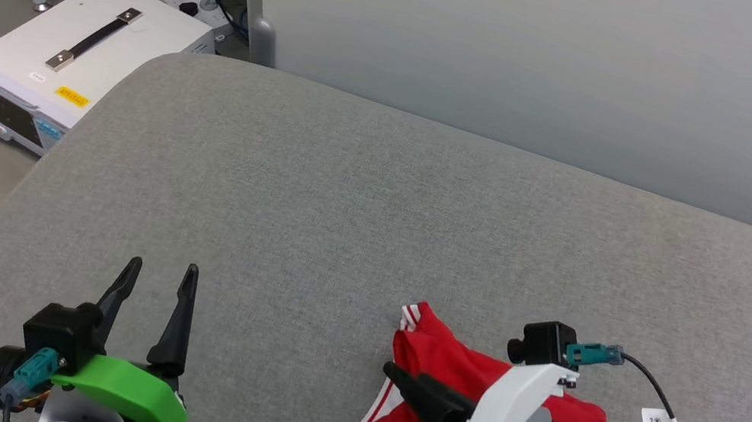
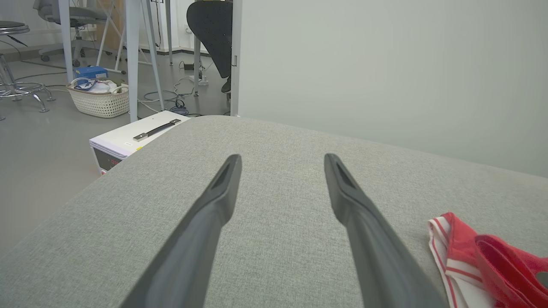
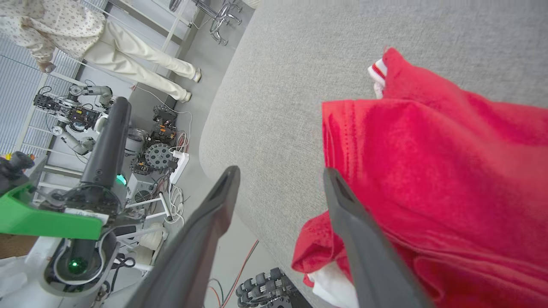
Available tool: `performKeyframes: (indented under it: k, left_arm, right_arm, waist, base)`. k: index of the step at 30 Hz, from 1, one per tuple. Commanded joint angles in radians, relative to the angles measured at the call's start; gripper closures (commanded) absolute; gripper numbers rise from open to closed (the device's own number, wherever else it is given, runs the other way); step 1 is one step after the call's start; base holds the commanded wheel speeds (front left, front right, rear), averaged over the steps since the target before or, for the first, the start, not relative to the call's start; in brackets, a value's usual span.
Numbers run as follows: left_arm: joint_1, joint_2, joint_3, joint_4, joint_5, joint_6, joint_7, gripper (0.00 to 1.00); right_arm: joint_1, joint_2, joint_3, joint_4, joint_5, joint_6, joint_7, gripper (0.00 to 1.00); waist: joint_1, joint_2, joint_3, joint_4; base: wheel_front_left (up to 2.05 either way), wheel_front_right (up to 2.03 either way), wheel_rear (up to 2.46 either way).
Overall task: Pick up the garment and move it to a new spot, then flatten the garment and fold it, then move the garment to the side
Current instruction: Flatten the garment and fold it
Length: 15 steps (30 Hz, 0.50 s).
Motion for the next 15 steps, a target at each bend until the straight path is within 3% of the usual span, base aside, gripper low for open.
performKeyframes:
  k: [1, 6, 11, 15]
  left_arm:
    - [-0.003, -0.004, 0.001, 0.000, 0.012, -0.004, -0.006, 0.00]
    - [0.000, -0.007, -0.004, -0.013, 0.005, -0.005, -0.006, 0.00]
    - [-0.005, -0.013, -0.016, -0.039, -0.008, -0.006, -0.006, 0.00]
    - [-0.016, -0.021, -0.028, -0.056, -0.019, -0.007, -0.006, 0.00]
  right_arm:
    - [-0.020, -0.003, 0.000, -0.009, 0.014, 0.000, 0.000, 0.00]
    - [-0.057, -0.003, -0.072, -0.028, -0.043, 0.000, 0.017, 0.00]
    - [-0.095, -0.013, -0.177, -0.116, -0.272, 0.000, 0.050, 0.00]
    - [-0.087, -0.106, -0.217, -0.231, -0.432, 0.000, 0.026, 0.00]
  waist:
    - [0.0000, 0.0000, -0.011, -0.014]
    - [0.0000, 0.0000, -0.021, -0.046]
    - [0.0000, 0.0000, -0.017, -0.080]
    - [0.0000, 0.0000, -0.005, -0.101]
  base:
    - [0.00, 0.00, 0.00]
    - [0.00, 0.00, 0.00]
    - [0.00, 0.00, 0.00]
    - [0.00, 0.00, 0.00]
